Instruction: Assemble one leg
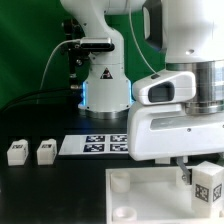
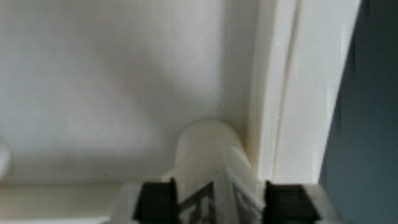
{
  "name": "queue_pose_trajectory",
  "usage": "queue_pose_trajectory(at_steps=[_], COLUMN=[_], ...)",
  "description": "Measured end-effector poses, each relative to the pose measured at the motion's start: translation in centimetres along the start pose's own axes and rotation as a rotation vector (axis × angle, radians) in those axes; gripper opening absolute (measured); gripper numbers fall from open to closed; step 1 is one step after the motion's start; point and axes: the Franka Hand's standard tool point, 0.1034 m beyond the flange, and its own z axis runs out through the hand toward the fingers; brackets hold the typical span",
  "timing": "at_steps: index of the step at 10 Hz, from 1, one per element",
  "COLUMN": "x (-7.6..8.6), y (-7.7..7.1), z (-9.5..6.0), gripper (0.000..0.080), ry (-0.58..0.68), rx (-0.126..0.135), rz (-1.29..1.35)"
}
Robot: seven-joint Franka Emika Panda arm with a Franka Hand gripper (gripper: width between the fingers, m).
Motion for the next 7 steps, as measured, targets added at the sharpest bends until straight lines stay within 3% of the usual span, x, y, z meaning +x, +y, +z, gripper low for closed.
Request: queue_pose_trajectory(at_steps=[1,4,7], x=[-0.15,-0.08,-0.08], y=[-0.07,-0.24,-0.24], z=[0.07,0.19,0.19], gripper=[0.0031,0.0008,0.0002], ry=[-0.006,-0.041,-0.041], rx=[0.003,0.006,0.006], rz=[0.100,0.349,0.349])
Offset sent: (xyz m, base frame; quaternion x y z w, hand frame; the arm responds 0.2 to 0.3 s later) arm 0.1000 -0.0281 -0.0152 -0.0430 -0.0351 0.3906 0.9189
